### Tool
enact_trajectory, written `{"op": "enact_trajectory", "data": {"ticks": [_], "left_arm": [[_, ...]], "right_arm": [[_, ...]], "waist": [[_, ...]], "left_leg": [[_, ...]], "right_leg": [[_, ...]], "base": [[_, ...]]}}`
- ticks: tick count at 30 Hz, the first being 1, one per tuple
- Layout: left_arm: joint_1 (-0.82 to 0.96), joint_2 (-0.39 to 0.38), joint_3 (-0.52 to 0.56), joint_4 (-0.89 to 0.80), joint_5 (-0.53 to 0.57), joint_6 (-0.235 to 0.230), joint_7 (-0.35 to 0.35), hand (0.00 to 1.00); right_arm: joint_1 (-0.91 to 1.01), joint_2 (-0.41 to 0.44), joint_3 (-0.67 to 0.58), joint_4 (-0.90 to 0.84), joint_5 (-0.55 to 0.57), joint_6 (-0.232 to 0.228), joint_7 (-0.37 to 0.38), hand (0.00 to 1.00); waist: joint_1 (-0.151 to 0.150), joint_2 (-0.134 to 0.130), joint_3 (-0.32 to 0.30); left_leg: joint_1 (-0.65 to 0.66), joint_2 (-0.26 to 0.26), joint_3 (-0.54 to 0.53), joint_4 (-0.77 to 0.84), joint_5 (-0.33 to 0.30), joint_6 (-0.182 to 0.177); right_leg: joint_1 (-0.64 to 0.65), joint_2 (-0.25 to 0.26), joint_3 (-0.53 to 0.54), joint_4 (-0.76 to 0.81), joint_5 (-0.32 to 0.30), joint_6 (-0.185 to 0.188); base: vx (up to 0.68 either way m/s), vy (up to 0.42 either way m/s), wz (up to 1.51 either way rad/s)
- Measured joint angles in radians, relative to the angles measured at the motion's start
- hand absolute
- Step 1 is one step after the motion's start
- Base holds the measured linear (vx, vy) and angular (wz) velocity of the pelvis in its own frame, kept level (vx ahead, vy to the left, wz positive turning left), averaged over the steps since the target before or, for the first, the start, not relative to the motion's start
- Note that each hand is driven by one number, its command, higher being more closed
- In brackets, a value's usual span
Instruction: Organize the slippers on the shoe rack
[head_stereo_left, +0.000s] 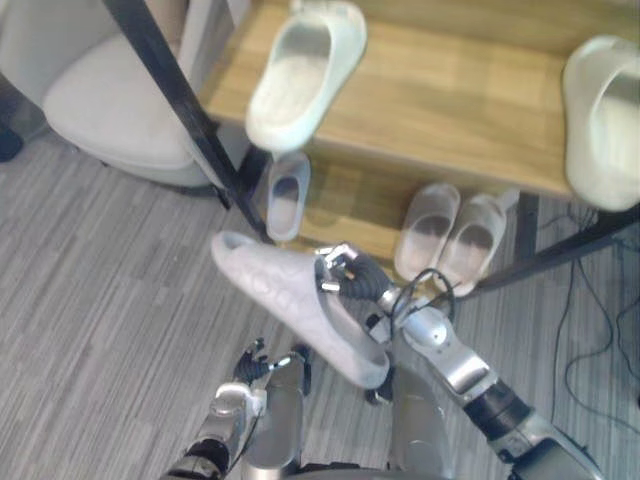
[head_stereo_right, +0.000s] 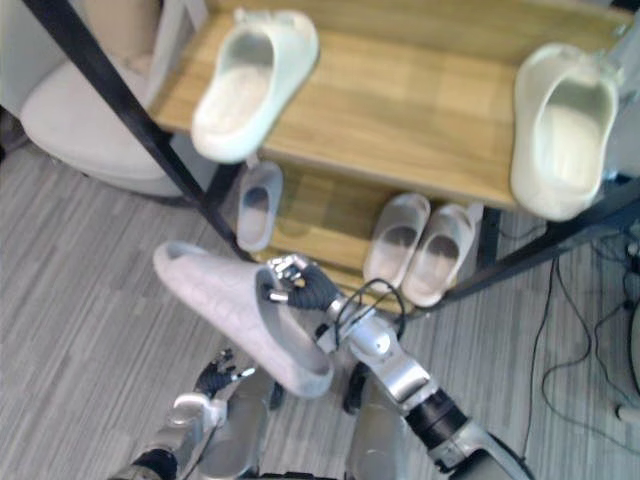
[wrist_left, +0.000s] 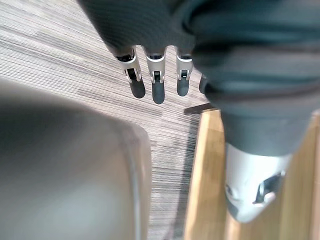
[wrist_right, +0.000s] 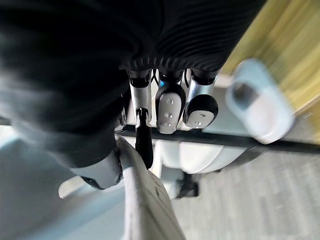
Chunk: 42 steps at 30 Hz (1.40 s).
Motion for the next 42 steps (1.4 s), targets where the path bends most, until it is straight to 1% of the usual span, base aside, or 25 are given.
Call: {"op": "enact_trajectory", "data": {"ticks": [1, 3, 4, 5, 7, 9, 11, 14, 17, 23, 24, 26, 30, 34, 40, 42], "left_arm": [[-0.002, 0.001, 0.0, -0.002, -0.001, -0.002, 0.001, 0.0], [-0.025, 0.009, 0.008, -0.021, -0.002, -0.009, 0.014, 0.0], [-0.036, 0.01, 0.029, -0.028, -0.016, -0.012, 0.022, 0.0], [-0.048, 0.011, 0.065, -0.035, -0.024, -0.012, 0.028, 0.0], [-0.056, 0.016, 0.11, -0.039, -0.036, -0.011, 0.05, 0.0], [-0.055, 0.016, 0.132, -0.038, -0.04, 0.001, 0.068, 0.0], [-0.053, 0.009, 0.155, -0.046, -0.04, 0.018, 0.074, 0.0], [-0.05, -0.012, 0.181, -0.087, -0.04, 0.025, 0.088, 0.0], [-0.037, -0.023, 0.194, -0.131, -0.046, 0.027, 0.091, 0.0], [-0.033, -0.039, 0.205, -0.179, -0.077, 0.028, 0.112, 0.0], [-0.032, -0.045, 0.214, -0.188, -0.077, 0.028, 0.114, 0.0], [-0.032, -0.047, 0.214, -0.196, -0.078, 0.028, 0.127, 0.0], [-0.034, -0.052, 0.213, -0.222, -0.079, 0.028, 0.13, 0.0], [-0.035, -0.056, 0.214, -0.236, -0.082, 0.028, 0.131, 0.0], [-0.036, -0.061, 0.222, -0.237, -0.108, 0.028, 0.134, 0.0], [-0.036, -0.062, 0.226, -0.237, -0.114, 0.028, 0.143, 0.0]], "right_arm": [[-0.004, -0.002, -0.001, 0.003, 0.0, 0.0, -0.004, 1.0], [-0.036, 0.001, -0.032, 0.02, -0.039, -0.003, -0.049, 1.0], [-0.05, 0.011, -0.053, 0.021, -0.043, -0.003, -0.075, 1.0], [-0.065, 0.019, -0.084, 0.02, -0.059, -0.004, -0.098, 1.0], [-0.099, 0.026, -0.124, 0.016, -0.084, -0.003, -0.149, 1.0], [-0.132, 0.044, -0.165, 0.015, -0.118, 0.0, -0.201, 1.0], [-0.155, 0.061, -0.205, 0.013, -0.129, 0.01, -0.241, 1.0], [-0.187, 0.064, -0.245, 0.01, -0.163, 0.024, -0.291, 1.0], [-0.226, 0.064, -0.276, 0.01, -0.196, 0.043, -0.329, 1.0], [-0.281, 0.065, -0.342, 0.013, -0.258, 0.082, -0.394, 1.0], [-0.304, 0.06, -0.36, 0.014, -0.282, 0.092, -0.42, 1.0], [-0.348, 0.062, -0.379, 0.034, -0.314, 0.113, -0.449, 1.0], [-0.463, 0.065, -0.41, 0.134, -0.35, 0.156, -0.497, 1.0], [-0.553, 0.079, -0.435, 0.223, -0.351, 0.206, -0.537, 1.0], [-0.666, 0.1, -0.44, 0.338, -0.383, 0.252, -0.557, 1.0], [-0.706, 0.114, -0.461, 0.378, -0.387, 0.267, -0.562, 1.0]], "waist": [[0.0, 0.0, 0.003], [0.001, -0.001, 0.017], [0.0, -0.001, 0.022], [0.001, -0.004, 0.039], [0.003, -0.008, 0.066], [0.008, -0.014, 0.088], [0.022, -0.02, 0.099], [0.047, -0.027, 0.108], [0.058, -0.031, 0.11], [0.072, -0.032, 0.111], [0.074, -0.032, 0.111], [0.076, -0.032, 0.111], [0.085, -0.032, 0.111], [0.091, -0.033, 0.11], [0.098, -0.035, 0.107], [0.1, -0.035, 0.106]], "left_leg": [[-0.006, 0.0, 0.0, 0.01, 0.0, 0.0], [-0.094, 0.006, -0.001, 0.093, -0.014, -0.01], [-0.149, 0.01, -0.003, 0.137, -0.023, -0.01], [-0.198, 0.012, -0.006, 0.184, -0.033, -0.005], [-0.285, 0.017, -0.01, 0.283, -0.064, -0.006], [-0.376, 0.023, -0.015, 0.37, -0.092, -0.013], [-0.466, 0.031, -0.026, 0.448, -0.114, -0.02], [-0.566, 0.032, -0.033, 0.546, -0.143, -0.027], [-0.636, 0.033, -0.04, 0.6, -0.157, -0.034], [-0.691, 0.036, -0.053, 0.641, -0.166, -0.047], [-0.7, 0.035, -0.055, 0.645, -0.167, -0.048], [-0.71, 0.035, -0.061, 0.645, -0.166, -0.05], [-0.734, 0.033, -0.069, 0.645, -0.164, -0.053], [-0.749, 0.026, -0.082, 0.645, -0.159, -0.063], [-0.749, 0.021, -0.084, 0.646, -0.159, -0.064], [-0.752, 0.02, -0.089, 0.646, -0.157, -0.067]], "right_leg": [[-0.007, -0.002, 0.0, 0.009, -0.003, -0.004], [-0.097, -0.009, 0.009, 0.093, -0.025, -0.023], [-0.149, -0.012, 0.01, 0.135, -0.036, -0.025], [-0.199, -0.017, 0.012, 0.184, -0.047, -0.025], [-0.285, -0.026, 0.023, 0.283, -0.081, -0.032], [-0.377, -0.03, 0.035, 0.368, -0.109, -0.039], [-0.465, -0.032, 0.04, 0.447, -0.134, -0.044], [-0.569, -0.041, 0.053, 0.552, -0.171, -0.056], [-0.642, -0.044, 0.059, 0.61, -0.192, -0.058], [-0.696, -0.045, 0.056, 0.657, -0.207, -0.073], [-0.706, -0.045, 0.056, 0.664, -0.21, -0.074], [-0.713, -0.045, 0.05, 0.665, -0.212, -0.077], [-0.734, -0.045, 0.045, 0.666, -0.212, -0.078], [-0.739, -0.052, 0.031, 0.669, -0.22, -0.074], [-0.738, -0.057, 0.03, 0.673, -0.225, -0.067], [-0.736, -0.057, 0.023, 0.669, -0.225, -0.067]], "base": [[-0.13, 0.007, -0.03], [-0.12, -0.022, -0.05], [-0.12, -0.031, -0.02], [-0.09, -0.022, -0.01], [-0.13, -0.027, -0.04], [-0.12, -0.034, -0.07], [-0.07, -0.035, -0.04], [-0.04, -0.02, 0.0], [-0.04, -0.003, 0.01], [-0.01, 0.001, 0.01], [0.0, 0.0, 0.0], [0.0, 0.0, 0.0], [0.0, 0.0, 0.01], [0.02, 0.0, 0.09], [0.01, 0.001, 0.03], [0.0, 0.0, 0.0]]}}
